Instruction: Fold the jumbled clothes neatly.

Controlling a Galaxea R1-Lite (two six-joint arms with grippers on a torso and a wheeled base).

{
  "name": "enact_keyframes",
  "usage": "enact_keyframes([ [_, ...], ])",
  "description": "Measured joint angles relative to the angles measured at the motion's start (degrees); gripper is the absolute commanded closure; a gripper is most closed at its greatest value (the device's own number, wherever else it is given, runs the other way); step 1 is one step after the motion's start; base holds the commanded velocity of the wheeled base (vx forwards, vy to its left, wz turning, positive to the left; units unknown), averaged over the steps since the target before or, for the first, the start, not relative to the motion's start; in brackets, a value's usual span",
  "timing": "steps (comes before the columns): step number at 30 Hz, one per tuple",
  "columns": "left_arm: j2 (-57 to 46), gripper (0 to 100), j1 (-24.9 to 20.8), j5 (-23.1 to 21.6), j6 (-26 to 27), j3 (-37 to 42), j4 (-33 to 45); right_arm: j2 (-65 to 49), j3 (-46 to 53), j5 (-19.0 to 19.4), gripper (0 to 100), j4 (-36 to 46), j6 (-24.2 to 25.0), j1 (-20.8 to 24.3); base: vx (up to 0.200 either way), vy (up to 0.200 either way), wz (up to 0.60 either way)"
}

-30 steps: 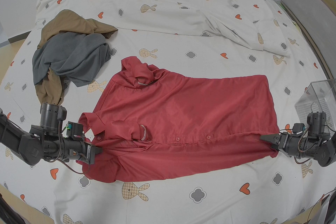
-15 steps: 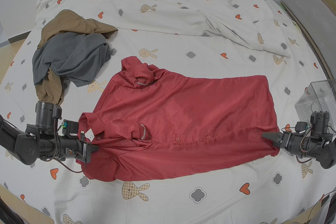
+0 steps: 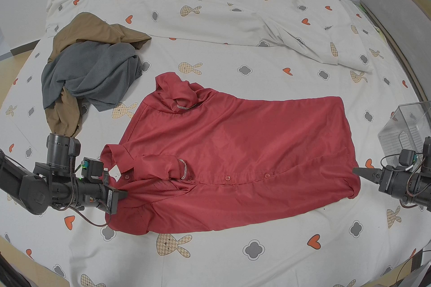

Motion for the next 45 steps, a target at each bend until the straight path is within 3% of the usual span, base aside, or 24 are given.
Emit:
enact_keyframes([
  [3,-0.11,100,-0.01,0.00,0.02,0.09,0.02,0.89,1.05,-6.27,0,0.24,-3.15,-0.35,0.000,0.000,0.00],
  [8,-0.22,100,-0.04,0.05,0.02,0.09,0.00,5.51,1.82,-13.01,0,0.20,-5.50,-0.52,0.000,0.000,0.00],
  [12,-0.35,100,-0.04,0.07,0.02,0.06,0.02,10.45,1.79,-14.35,0,-1.61,-6.24,-0.68,0.000,0.000,0.00],
  [17,-0.41,100,-0.04,0.07,0.04,0.04,0.00,15.25,1.63,-14.12,0,-10.51,-6.46,-0.66,0.000,0.000,0.00],
  [18,-0.41,100,-0.04,0.09,0.04,0.04,0.00,16.07,1.66,-14.09,100,-11.91,-6.46,-0.60,0.000,0.000,0.00],
  [36,-0.56,100,1.01,0.13,-0.02,-0.35,0.20,21.14,1.29,-11.61,100,-13.52,-3.95,-0.57,0.000,0.000,0.00],
  [45,-2.56,100,3.68,0.22,-0.05,-1.38,2.72,15.56,-1.24,-10.31,100,-4.00,-3.47,-0.02,0.000,0.000,0.00],
])
